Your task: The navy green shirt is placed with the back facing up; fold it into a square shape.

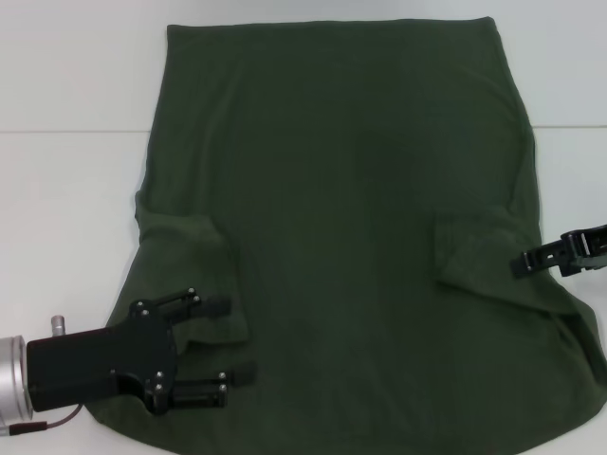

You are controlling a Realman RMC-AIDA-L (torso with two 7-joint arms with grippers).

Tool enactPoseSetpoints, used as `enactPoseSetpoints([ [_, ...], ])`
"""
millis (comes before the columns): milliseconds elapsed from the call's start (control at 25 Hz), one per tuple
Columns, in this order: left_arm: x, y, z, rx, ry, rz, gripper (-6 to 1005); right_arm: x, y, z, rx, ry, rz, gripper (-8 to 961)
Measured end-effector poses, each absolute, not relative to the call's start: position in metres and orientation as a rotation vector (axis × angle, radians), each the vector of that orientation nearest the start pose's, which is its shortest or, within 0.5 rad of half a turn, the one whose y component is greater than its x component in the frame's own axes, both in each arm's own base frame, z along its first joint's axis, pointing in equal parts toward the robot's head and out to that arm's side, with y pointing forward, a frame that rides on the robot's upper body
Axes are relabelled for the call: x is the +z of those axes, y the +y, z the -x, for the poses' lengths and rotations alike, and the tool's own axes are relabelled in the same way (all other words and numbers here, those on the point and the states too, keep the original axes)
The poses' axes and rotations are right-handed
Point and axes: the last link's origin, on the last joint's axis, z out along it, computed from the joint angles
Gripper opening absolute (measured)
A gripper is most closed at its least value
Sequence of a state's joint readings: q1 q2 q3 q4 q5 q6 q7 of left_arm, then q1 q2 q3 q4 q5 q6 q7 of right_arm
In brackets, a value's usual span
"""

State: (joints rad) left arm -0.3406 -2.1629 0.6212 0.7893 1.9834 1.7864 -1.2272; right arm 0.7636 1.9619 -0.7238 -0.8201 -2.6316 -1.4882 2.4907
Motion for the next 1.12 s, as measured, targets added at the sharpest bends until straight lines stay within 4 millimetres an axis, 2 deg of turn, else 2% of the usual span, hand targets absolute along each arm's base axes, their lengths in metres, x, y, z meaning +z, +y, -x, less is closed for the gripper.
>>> enactPoseSetpoints([
  [680, 0.002, 0.263, 0.277, -0.874, -0.494, 2.717, 894, 0.041, 0.4, -0.267, -0.218, 1.495, 2.288, 919],
  [1120, 0.003, 0.263, 0.277, -0.878, -0.496, 2.707, 893, 0.036, 0.402, -0.266, -0.244, 1.473, 2.288, 477],
])
